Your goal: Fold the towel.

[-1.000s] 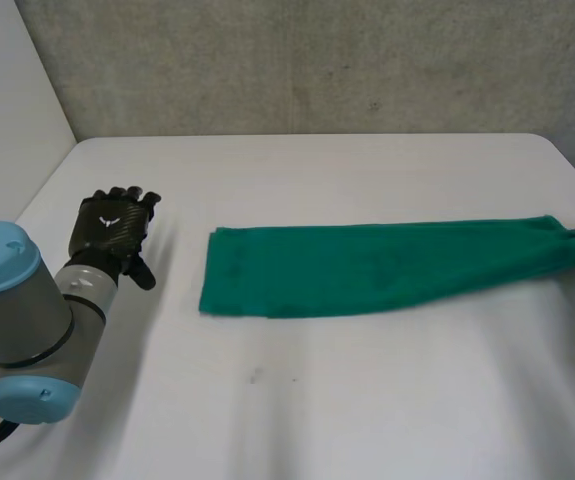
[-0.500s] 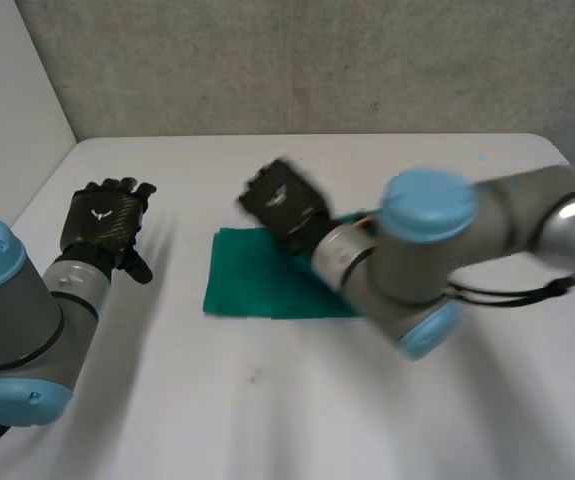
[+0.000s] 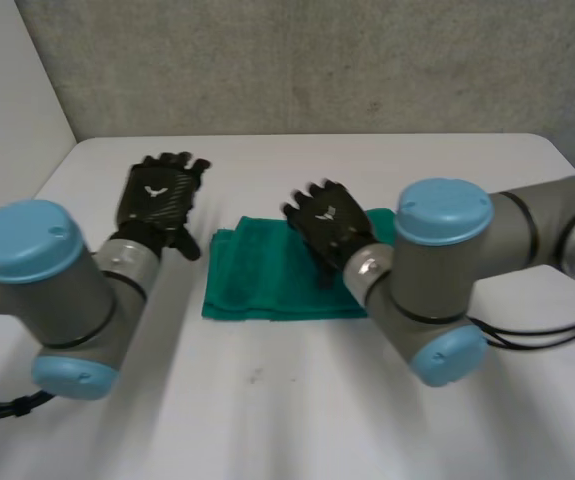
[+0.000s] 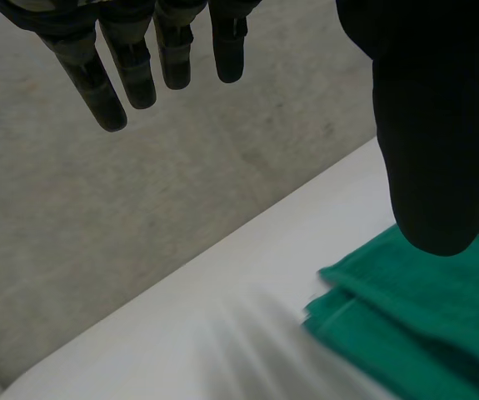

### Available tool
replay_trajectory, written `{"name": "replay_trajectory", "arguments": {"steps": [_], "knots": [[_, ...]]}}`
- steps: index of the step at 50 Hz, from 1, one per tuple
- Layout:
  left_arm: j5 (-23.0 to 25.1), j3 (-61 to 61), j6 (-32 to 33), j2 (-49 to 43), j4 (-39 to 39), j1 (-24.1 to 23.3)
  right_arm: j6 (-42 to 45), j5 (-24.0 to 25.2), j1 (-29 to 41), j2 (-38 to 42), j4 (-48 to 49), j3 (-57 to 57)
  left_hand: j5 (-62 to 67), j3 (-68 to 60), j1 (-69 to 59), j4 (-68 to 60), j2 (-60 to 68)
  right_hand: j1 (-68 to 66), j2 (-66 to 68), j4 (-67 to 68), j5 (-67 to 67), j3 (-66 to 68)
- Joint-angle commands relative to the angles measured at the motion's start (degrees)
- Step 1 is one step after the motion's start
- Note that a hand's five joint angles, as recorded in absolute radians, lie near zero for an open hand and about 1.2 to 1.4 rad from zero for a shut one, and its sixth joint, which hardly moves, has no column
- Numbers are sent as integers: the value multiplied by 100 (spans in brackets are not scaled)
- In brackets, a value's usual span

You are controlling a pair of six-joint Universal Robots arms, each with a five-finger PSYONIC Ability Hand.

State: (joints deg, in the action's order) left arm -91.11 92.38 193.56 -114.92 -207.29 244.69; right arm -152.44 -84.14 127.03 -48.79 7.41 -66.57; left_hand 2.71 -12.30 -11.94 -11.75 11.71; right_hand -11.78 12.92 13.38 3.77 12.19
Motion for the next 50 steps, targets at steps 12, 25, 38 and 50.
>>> {"name": "replay_trajectory", "arguments": {"steps": [12, 25, 38, 50], "knots": [[-56, -775, -64, -1041, 233, -326, -472, -822, -1514, -253, 398, -1463, -267, 225, 190, 170, -166, -6822, 6708, 6662, 6623, 6781], [-82, -274, -90, -242, 356, -132, 1005, -481, -409, -501, 665, -638, -271, 230, 194, 175, -171, -6822, 6708, 6662, 6623, 6781], [-73, -10, -90, -74, 356, -194, 1963, 733, 560, 229, 428, -708, -271, 230, 194, 175, -171, -3222, 3108, 3063, 3023, 3181], [-73, -853, -581, -223, 347, -536, 418, 293, -187, -957, 401, -1103, -233, 192, 156, 137, -133, 178, -292, -338, -377, -219]]}}
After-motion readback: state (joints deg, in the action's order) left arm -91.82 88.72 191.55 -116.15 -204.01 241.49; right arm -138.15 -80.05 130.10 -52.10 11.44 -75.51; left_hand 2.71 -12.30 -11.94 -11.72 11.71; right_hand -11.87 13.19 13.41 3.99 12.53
